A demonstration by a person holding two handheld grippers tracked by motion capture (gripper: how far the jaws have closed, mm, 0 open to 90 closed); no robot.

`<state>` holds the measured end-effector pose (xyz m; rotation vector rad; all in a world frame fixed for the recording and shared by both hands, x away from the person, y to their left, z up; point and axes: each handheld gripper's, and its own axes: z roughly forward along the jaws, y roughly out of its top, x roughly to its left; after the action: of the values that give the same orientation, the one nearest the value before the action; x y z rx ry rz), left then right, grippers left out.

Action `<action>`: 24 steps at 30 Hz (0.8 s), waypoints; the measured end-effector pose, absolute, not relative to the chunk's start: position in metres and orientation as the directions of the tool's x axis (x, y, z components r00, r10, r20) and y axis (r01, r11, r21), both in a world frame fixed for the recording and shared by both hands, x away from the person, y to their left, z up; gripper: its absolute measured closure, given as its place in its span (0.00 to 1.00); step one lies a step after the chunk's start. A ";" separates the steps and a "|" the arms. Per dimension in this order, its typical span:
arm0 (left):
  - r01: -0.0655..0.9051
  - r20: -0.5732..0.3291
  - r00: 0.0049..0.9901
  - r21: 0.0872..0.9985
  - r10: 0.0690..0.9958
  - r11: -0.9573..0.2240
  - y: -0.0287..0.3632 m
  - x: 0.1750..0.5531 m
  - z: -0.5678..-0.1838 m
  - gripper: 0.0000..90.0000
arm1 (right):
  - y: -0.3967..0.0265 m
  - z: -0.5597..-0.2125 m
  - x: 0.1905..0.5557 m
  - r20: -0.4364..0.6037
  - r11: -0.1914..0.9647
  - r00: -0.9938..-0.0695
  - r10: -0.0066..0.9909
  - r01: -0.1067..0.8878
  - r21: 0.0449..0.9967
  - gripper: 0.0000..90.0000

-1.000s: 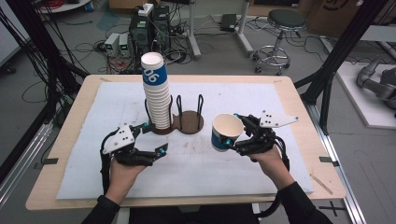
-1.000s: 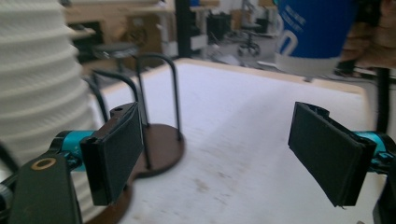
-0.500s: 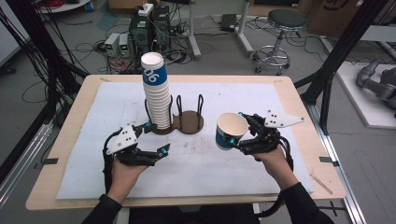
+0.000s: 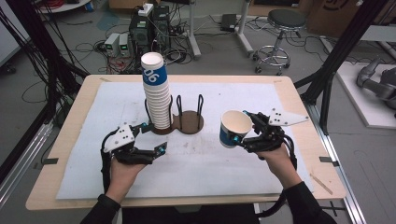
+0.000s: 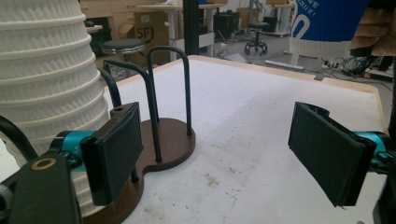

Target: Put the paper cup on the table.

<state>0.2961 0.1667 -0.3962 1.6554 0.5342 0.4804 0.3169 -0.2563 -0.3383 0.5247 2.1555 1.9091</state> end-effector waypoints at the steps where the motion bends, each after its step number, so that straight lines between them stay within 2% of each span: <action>1: 0.076 0.012 0.804 0.990 0.594 -0.123 0.167 0.296 -0.396 0.20 | -0.257 -0.338 0.316 0.071 0.098 -0.912 0.404 0.121 0.988 0.24; 8: 0.076 0.008 0.799 0.991 0.601 -0.114 0.167 0.294 -0.394 0.20 | -0.263 -0.334 0.315 0.068 0.100 -0.913 0.403 0.117 0.988 0.24; 13: 0.103 -0.041 0.804 0.992 0.593 -0.071 0.167 0.294 -0.397 0.20 | -0.266 -0.331 0.315 0.051 0.118 -0.910 0.411 0.109 0.987 0.24; 19: 0.089 -0.027 0.796 0.993 0.605 -0.073 0.171 0.290 -0.392 0.20 | -0.275 -0.329 0.316 0.023 0.139 -0.889 0.456 0.096 0.986 0.24; 24: 0.086 -0.018 0.788 0.993 0.615 -0.080 0.173 0.289 -0.393 0.20 | -0.278 -0.328 0.318 0.064 0.093 -0.859 0.507 0.128 0.987 0.24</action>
<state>0.2885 0.1725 -0.3935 1.6123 0.5691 0.4801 0.3178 -0.2778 -0.3285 0.6305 2.0809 1.8308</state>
